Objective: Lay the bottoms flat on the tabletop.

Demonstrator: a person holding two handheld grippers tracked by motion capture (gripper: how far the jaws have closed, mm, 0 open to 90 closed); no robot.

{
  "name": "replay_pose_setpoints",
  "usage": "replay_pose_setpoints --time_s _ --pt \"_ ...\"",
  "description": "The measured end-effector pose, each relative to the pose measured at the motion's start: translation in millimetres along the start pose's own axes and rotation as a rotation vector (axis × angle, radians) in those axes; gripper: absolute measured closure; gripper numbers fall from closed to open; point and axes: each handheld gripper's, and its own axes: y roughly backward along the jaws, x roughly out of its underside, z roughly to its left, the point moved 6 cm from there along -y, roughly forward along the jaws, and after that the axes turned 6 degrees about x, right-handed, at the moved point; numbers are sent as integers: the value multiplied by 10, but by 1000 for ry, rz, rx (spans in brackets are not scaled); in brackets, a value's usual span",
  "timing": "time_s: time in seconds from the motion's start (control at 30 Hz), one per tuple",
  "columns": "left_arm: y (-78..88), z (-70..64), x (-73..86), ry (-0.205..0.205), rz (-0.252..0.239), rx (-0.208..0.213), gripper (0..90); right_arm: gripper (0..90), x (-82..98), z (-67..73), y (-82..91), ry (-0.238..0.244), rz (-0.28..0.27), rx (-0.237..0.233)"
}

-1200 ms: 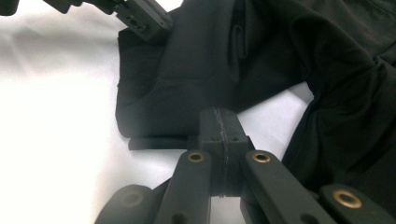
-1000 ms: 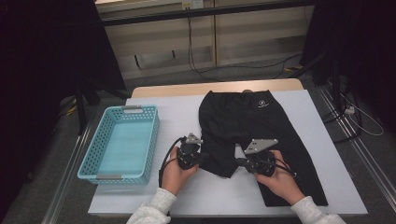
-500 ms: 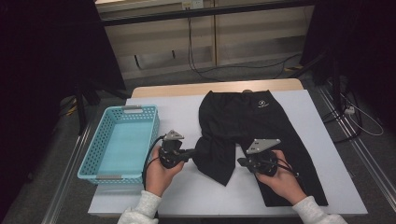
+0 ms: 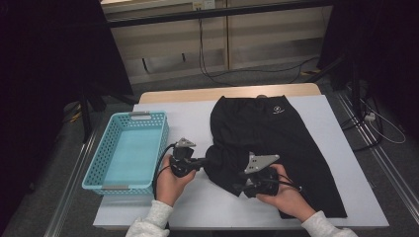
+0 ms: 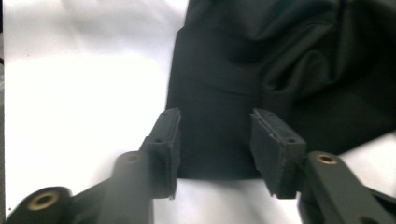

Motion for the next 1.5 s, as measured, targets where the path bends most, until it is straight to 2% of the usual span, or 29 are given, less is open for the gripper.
replay_pose_setpoints --time_s 0.07,0.1,0.17,0.2,0.23,0.27,0.3,0.33,0.4,0.53,0.63,0.7,0.73,0.77,0.8,0.83,0.93,1.0,1.07,1.1,1.23,1.3,1.37,1.4,1.43,1.5 --pt "-16 -16 -10 2 -6 -2 879 436 23 53 -57 21 29 -26" --pt "-20 -22 -12 4 -5 -1 880 432 33 69 -81 41 39 -19" --pt "-29 -21 -11 2 -4 1 879 478 63 80 -126 68 64 -4" --pt "-31 -16 -6 1 1 0 879 562 56 78 -126 63 59 -1" --pt "-39 -17 -1 3 1 2 879 714 49 73 -117 63 56 -4" --pt "-39 -14 2 3 4 5 879 820 49 58 -108 72 60 -3" --pt "-38 -11 0 4 1 3 879 880 52 37 -106 57 63 4" --pt "-35 -12 -3 6 -1 3 879 898 56 10 -102 50 65 1" --pt "-8 -19 -21 8 -13 7 879 900 43 -48 -66 31 60 25" --pt "136 -55 -95 17 -48 31 878 900 24 -138 97 15 31 18" --pt "208 -117 -137 15 -68 50 876 900 10 -179 251 -8 -14 2" --pt "227 -133 -156 -18 -78 19 866 900 19 -197 318 -21 -27 -5" --pt "232 -125 -171 -39 -89 -19 813 900 42 -207 330 -19 -18 -1" --pt "233 -113 -178 -48 -92 -35 717 900 69 -213 334 -20 -14 0" --pt "226 -98 -176 -44 -95 -38 679 900 95 -204 329 -25 -11 -16" --pt "203 -81 -166 -32 -100 -40 652 900 123 -188 316 -22 1 -26" --pt "94 7 -97 -38 -71 -81 547 900 170 -137 258 13 45 -27" --pt "6 58 -68 -27 -72 -87 468 900 160 -114 242 20 45 -27" --pt "-70 104 -48 -14 -69 -88 452 900 155 -112 247 28 42 -26" --pt "-105 126 -49 -23 -67 -98 441 900 158 -118 249 27 41 -26" --pt "-233 179 -86 -27 -65 -100 452 900 175 -149 252 8 40 -20" --pt "-289 219 -114 -27 -60 -114 479 900 182 -159 254 6 42 -14" --pt "-346 253 -115 -23 -44 -122 506 900 183 -164 255 9 36 -15" --pt "-377 245 -99 -6 -26 -107 517 900 183 -167 255 7 35 -15" --pt "-404 232 -84 -7 -7 -96 589 900 182 -167 254 2 34 -15" --pt "-430 214 -86 -29 4 -103 650 900 185 -172 249 4 34 -12"
